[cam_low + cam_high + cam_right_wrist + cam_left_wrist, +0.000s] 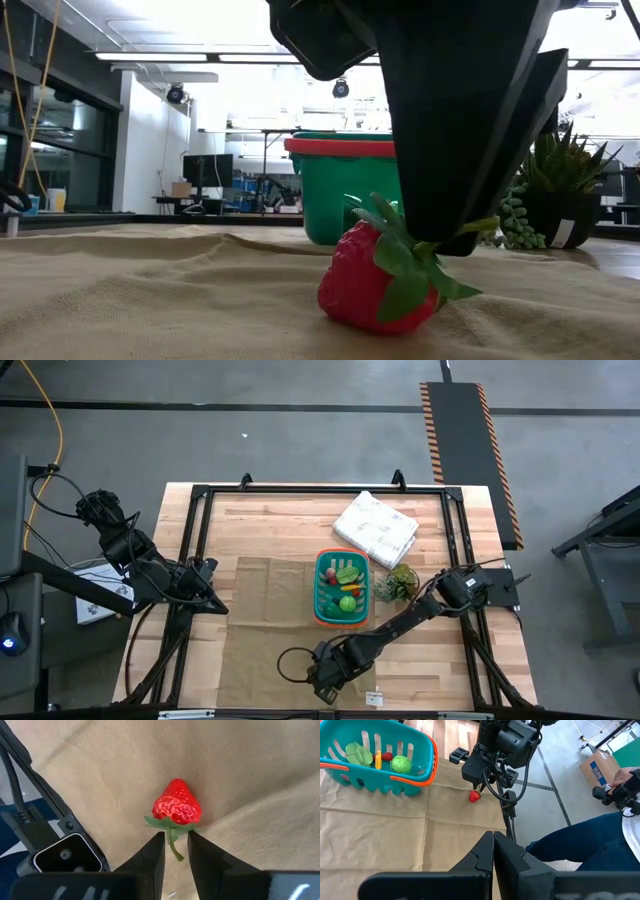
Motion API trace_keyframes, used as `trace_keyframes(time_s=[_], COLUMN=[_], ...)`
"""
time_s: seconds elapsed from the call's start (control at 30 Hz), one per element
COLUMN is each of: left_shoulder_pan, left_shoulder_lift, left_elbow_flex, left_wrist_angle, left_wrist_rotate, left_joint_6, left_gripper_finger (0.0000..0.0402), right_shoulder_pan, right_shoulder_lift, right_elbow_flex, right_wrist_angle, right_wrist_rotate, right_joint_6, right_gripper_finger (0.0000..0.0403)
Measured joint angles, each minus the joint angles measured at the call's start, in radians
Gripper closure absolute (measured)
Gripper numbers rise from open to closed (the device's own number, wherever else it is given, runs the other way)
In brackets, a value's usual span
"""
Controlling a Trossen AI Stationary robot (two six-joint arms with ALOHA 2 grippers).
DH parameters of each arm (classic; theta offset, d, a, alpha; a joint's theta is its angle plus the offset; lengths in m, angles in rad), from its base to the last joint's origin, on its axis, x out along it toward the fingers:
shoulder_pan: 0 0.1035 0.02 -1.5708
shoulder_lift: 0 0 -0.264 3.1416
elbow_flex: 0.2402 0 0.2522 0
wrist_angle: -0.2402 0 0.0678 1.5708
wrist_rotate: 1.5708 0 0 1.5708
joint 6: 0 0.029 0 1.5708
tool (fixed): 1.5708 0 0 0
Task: Pick and placing Produce into tupperware
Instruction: Put the red strawberry into the basket
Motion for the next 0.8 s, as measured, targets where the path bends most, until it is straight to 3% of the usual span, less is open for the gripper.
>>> trace_keyframes(time_s=[0.53, 0.8], left_shoulder_pan=[0.0, 0.0], left_shoulder_lift=[0.0, 0.0], left_elbow_flex=[0.0, 0.0], left_wrist_angle=[0.0, -0.004], left_wrist_rotate=[0.0, 0.0], left_joint_6=[0.0, 0.0], left_gripper_finger=[0.0401, 0.0401], right_shoulder_pan=[0.0, 0.0], right_shoulder_lift=[0.018, 0.024], right_elbow_flex=[-0.001, -0.001], right_wrist_angle=[0.011, 0.023], right_wrist_rotate=[-0.047, -0.022], right_joint_6=[0.0, 0.006], right_gripper_finger=[0.033, 0.033])
